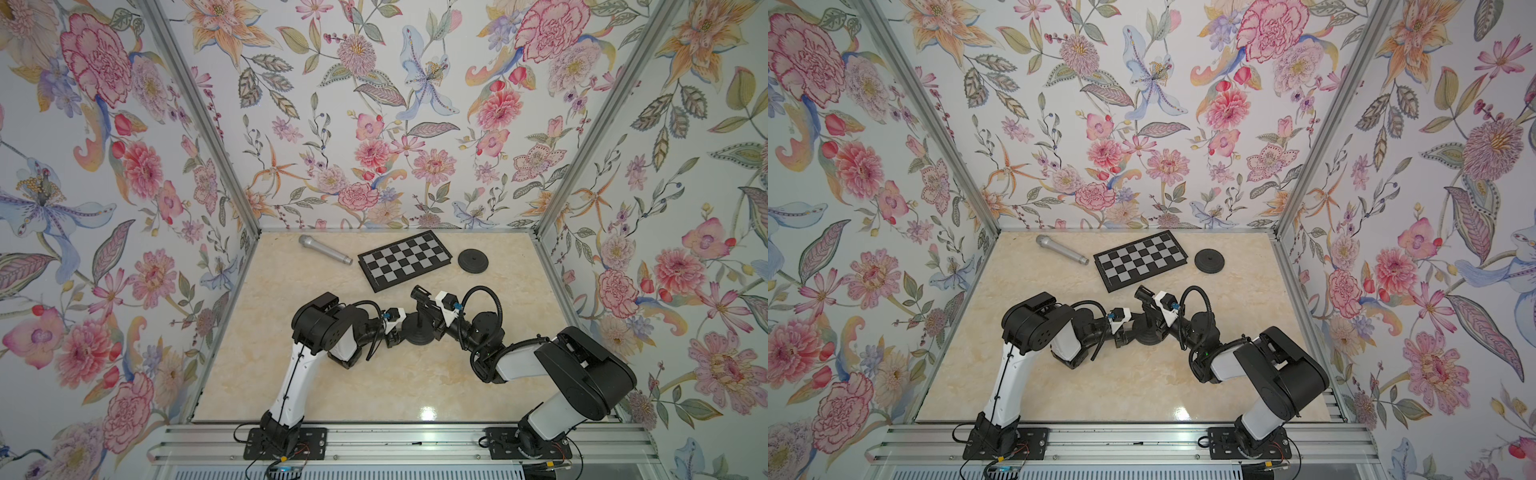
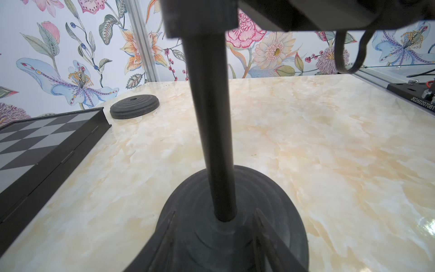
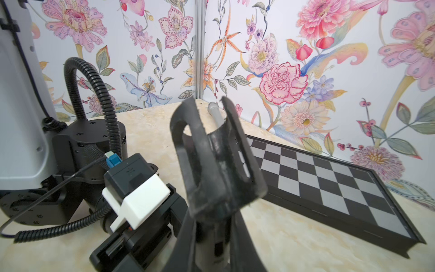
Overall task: Assemble a microphone stand
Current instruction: Screw the microphone stand pole into the microphone stand base.
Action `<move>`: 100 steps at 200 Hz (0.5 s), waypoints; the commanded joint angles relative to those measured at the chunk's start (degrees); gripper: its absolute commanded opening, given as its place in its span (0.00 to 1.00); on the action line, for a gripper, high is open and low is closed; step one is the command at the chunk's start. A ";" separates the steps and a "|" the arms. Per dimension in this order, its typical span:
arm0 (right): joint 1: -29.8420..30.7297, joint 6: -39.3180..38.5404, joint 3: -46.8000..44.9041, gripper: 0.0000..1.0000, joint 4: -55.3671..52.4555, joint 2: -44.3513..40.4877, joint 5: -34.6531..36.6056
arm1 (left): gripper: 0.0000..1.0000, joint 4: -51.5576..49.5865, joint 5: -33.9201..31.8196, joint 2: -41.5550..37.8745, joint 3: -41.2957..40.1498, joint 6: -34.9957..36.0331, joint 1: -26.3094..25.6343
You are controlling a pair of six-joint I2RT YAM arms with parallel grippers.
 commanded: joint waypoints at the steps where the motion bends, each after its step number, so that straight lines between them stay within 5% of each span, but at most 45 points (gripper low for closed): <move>1: 8.15 1.72 -2.18 0.00 -1.62 3.30 32.95 | 0.52 -12.34 -3.02 5.81 -2.36 3.19 -0.63; 18: 15.22 4.91 -0.82 0.00 -1.41 6.47 48.18 | 0.52 -13.89 -2.77 5.55 -1.53 3.81 -0.65; 33: 18.96 9.54 0.09 0.00 0.69 10.12 54.85 | 0.52 -12.56 -3.16 5.57 -2.31 3.18 -0.72; 77: 19.10 2.49 -2.06 0.00 11.94 13.13 47.07 | 0.52 -13.03 -3.43 5.21 -2.50 3.58 -0.81; 100: 13.43 -0.72 -6.15 0.46 11.37 8.24 28.06 | 0.52 -13.44 -3.43 5.23 -2.23 3.77 -0.80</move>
